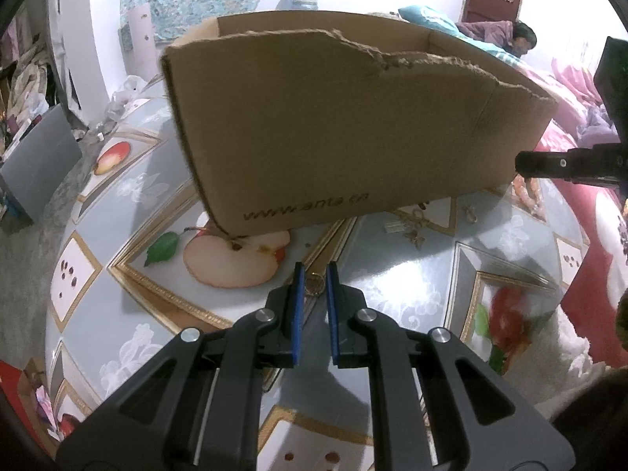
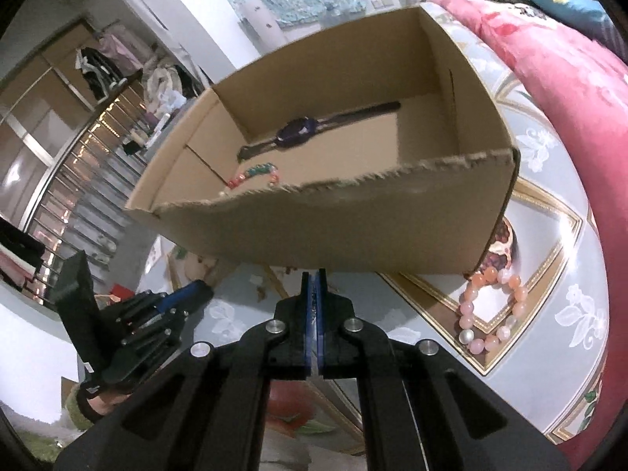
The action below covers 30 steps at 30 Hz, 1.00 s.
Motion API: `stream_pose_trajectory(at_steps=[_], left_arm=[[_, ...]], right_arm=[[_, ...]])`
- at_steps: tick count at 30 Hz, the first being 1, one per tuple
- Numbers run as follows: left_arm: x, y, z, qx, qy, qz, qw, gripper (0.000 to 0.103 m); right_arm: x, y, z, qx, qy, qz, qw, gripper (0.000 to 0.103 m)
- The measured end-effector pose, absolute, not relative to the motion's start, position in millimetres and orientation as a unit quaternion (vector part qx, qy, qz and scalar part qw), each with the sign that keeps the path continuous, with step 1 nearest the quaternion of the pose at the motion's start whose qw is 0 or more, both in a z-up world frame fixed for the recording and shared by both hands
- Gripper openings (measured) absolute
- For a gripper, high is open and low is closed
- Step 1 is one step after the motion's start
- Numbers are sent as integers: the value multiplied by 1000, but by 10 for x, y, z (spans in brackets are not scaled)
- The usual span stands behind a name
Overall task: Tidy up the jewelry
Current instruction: 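Carry the gold ring into the box and open the left gripper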
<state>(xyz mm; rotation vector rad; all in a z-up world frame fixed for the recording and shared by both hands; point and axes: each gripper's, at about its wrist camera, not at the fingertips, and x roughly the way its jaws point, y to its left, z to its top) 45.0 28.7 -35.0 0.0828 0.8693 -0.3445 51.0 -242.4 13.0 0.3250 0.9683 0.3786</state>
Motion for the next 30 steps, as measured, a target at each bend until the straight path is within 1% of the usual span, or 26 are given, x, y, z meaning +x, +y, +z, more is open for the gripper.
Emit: stream_pose_trajectory(at_steps=[4, 8, 14, 19, 23, 30], left_arm=[[405, 349, -266, 24, 414, -166, 895, 10], [318, 377, -60, 15, 395, -172, 902, 10], [299, 343, 592, -25, 326, -217, 920, 10], [538, 177, 956, -22, 286, -244, 927, 10], [965, -129, 931, -7, 308, -246, 919, 10], [1710, -576, 554, 24, 388, -221, 894, 10]], right_arm=[[477, -2428, 234, 148, 446, 198, 860, 2], [437, -2398, 394, 136, 427, 219, 867, 2], [465, -2346, 774, 116, 373, 244, 888, 2], [688, -2330, 972, 91, 343, 232, 906, 2], [1041, -2353, 908, 83, 363, 205, 905, 2], [1533, -2357, 647, 69, 410, 167, 894, 2]])
